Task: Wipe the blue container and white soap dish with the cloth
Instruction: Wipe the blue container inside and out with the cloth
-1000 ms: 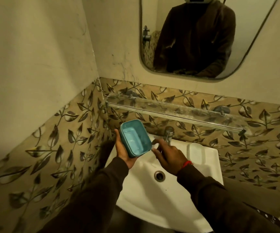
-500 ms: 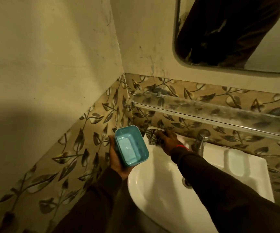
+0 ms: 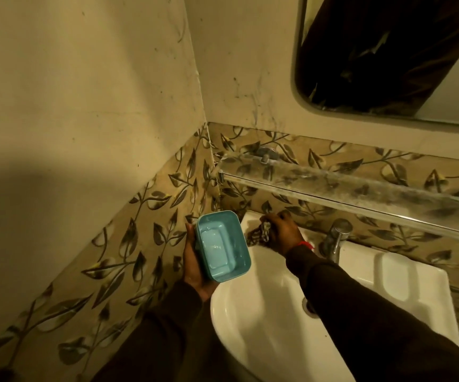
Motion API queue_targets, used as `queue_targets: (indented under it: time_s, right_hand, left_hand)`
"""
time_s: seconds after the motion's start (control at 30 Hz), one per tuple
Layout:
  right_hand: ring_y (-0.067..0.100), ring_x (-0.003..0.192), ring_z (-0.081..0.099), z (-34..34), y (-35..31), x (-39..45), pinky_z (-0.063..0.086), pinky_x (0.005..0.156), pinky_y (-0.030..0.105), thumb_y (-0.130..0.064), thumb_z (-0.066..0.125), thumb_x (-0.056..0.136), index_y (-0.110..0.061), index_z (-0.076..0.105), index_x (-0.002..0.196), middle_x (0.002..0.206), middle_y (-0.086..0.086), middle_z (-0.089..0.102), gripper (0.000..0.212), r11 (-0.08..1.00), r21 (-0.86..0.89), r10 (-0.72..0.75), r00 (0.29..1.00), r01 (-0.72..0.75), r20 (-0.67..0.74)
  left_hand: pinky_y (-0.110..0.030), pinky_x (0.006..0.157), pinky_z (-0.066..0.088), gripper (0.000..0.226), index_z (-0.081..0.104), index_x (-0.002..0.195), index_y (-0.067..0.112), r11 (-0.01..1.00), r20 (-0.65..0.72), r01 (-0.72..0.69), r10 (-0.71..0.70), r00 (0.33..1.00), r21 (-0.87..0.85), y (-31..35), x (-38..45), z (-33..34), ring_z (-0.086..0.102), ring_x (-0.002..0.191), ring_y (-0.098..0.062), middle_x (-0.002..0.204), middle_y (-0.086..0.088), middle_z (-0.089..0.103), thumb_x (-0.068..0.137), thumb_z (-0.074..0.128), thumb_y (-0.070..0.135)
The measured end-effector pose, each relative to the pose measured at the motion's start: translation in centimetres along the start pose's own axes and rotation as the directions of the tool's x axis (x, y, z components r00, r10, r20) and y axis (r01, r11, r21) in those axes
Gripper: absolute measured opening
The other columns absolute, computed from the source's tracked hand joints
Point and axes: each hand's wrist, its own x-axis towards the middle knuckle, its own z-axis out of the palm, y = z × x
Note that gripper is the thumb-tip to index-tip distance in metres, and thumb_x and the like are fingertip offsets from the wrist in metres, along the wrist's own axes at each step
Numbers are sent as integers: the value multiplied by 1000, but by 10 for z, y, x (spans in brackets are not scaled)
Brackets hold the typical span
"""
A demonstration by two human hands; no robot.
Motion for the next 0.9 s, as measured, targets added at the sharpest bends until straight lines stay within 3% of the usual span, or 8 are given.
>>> queue_targets:
  time_s: [0.1, 0.2, 0.27, 0.33, 0.43, 0.57, 0.7, 0.9]
  right_hand:
    - [29, 94, 53, -32, -15, -33, 43, 81, 31, -2, 56, 84, -12, 60, 109, 106, 16, 51, 28, 974, 186, -88, 971, 130, -221]
    - [23, 88, 53, -74, -37, -63, 48, 77, 35, -11, 48, 83, -26, 57, 99, 100, 9, 52, 24, 895, 378, -71, 911, 238, -406]
    - [25, 89, 56, -103, -55, -82, 52, 75, 38, -7, 46, 81, -30, 55, 94, 99, 9, 54, 28, 794, 540, -10, 895, 278, -446]
    - [30, 92, 60, -125, -69, -97, 55, 73, 46, -2, 46, 82, -26, 57, 94, 101, 14, 59, 29, 734, 626, -8, 924, 265, -382]
    - [24, 93, 59, -134, -81, -115, 53, 79, 49, 1, 56, 80, -16, 61, 93, 98, 7, 61, 22, 887, 416, -120, 970, 201, -213]
    - [28, 108, 54, -133, -72, -136, 44, 94, 35, -7, 59, 83, -11, 61, 108, 115, 14, 57, 25, 988, 100, -103, 986, 116, -128]
    - [26, 113, 50, -152, -61, -151, 38, 95, 26, -17, 64, 84, -14, 53, 119, 124, 13, 52, 37, 991, 31, -132, 990, 134, -60]
    - [25, 101, 59, -185, -57, -178, 50, 90, 37, -14, 66, 85, -8, 52, 111, 111, 13, 63, 30, 957, 84, -284, 957, 279, 65]
  left_hand:
    - [-41, 72, 63, 66, 80, 108, 22, 1000, 44, 26, -25, 999, -11, -8, -7, 4, 77, 89, -25, 101, -6, 80, 93, 36, 69]
    - [-49, 87, 57, 70, 67, 132, 25, 999, -12, 33, -33, 999, -5, -20, -14, 6, 70, 105, -31, 119, -9, 75, 92, 38, 74]
    - [-51, 87, 56, 72, 63, 136, 24, 997, -13, 72, -71, 997, 28, -33, -22, 15, 71, 103, -33, 117, -11, 75, 93, 35, 74]
    - [-55, 80, 59, 66, 73, 123, 28, 992, 16, 109, -110, 994, 56, -49, -28, 32, 74, 100, -38, 117, -15, 76, 94, 35, 74]
    - [-59, 78, 60, 69, 72, 122, 22, 977, 33, 193, -197, 980, 91, -71, -34, 68, 72, 103, -43, 128, -23, 69, 93, 38, 74]
    - [-60, 79, 59, 76, 78, 115, 23, 958, 136, 237, -260, 956, 162, -99, -39, 111, 72, 105, -40, 123, -20, 72, 82, 41, 82]
    - [-63, 88, 55, 77, 72, 125, 25, 941, 226, 283, -321, 920, 187, -113, -45, 135, 64, 121, -42, 130, -19, 69, 79, 48, 83]
    - [-52, 85, 59, 74, 72, 125, 15, 936, 293, 302, -344, 892, 181, -119, -47, 164, 66, 119, -37, 132, -21, 67, 87, 50, 74]
